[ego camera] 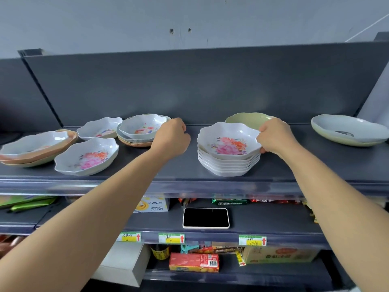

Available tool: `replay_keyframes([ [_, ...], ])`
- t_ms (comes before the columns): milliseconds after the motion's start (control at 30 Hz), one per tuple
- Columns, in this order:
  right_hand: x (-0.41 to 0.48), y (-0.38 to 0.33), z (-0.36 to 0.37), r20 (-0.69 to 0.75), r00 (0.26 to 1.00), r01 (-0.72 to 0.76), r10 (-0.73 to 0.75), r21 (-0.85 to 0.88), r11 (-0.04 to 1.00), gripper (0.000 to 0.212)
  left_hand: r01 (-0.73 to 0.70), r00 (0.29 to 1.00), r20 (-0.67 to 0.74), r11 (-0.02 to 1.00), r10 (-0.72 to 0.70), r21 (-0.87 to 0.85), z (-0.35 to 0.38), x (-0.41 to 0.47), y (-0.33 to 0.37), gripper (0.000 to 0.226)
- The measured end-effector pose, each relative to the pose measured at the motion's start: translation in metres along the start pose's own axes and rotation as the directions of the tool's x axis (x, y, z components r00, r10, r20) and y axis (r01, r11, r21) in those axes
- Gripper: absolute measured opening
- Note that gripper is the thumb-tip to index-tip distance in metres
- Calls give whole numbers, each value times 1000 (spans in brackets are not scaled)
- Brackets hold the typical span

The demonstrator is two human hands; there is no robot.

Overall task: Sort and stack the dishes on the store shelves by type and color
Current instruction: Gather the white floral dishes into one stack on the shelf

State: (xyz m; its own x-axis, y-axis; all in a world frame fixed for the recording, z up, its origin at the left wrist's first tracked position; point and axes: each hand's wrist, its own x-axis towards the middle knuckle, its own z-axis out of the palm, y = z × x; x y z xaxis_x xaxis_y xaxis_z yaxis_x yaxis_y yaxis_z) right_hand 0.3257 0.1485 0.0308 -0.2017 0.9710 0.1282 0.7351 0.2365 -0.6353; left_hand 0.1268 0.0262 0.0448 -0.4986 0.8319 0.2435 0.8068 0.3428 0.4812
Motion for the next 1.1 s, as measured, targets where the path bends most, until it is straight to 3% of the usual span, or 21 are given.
replay_keyframes([
  [133, -3, -10, -2, -188, 982, -13, -15, -148, 989, 31, -2, 1000, -4, 1000, 1, -16, -5, 2, -8, 25],
  [267, -13, -53, 4, -242, 963, 79, -116, -156, 985, 26, 30, 1000, 2, 996, -30, -79, -17, 7, -29, 8],
  [333, -16, -81, 17, -215, 953, 187, -213, -136, 973, 14, 49, 999, 8, 996, -49, -69, -29, 10, -48, 11],
  [433, -19, -116, 38, -142, 953, 255, -267, -98, 962, 33, 53, 998, -18, 999, -53, 3, -48, 14, -74, 14],
  [567, -24, -159, 75, -28, 952, 303, -305, -65, 951, 34, 140, 988, -60, 990, -139, 9, -72, 20, -120, 24],
  [700, -30, -192, 115, 83, 925, 374, -370, -39, 927, 35, 219, 974, -79, 971, -212, 97, -91, 22, -170, 5],
  [867, -35, -230, 155, 192, 890, 426, -413, -33, 904, 34, 343, 939, -101, 918, -329, 199, -110, 15, -230, 13],
  [1100, -36, -258, 189, 214, 868, 469, -449, -53, 881, 33, 431, 901, -73, 859, -428, 278, -119, 4, -277, 21],
])
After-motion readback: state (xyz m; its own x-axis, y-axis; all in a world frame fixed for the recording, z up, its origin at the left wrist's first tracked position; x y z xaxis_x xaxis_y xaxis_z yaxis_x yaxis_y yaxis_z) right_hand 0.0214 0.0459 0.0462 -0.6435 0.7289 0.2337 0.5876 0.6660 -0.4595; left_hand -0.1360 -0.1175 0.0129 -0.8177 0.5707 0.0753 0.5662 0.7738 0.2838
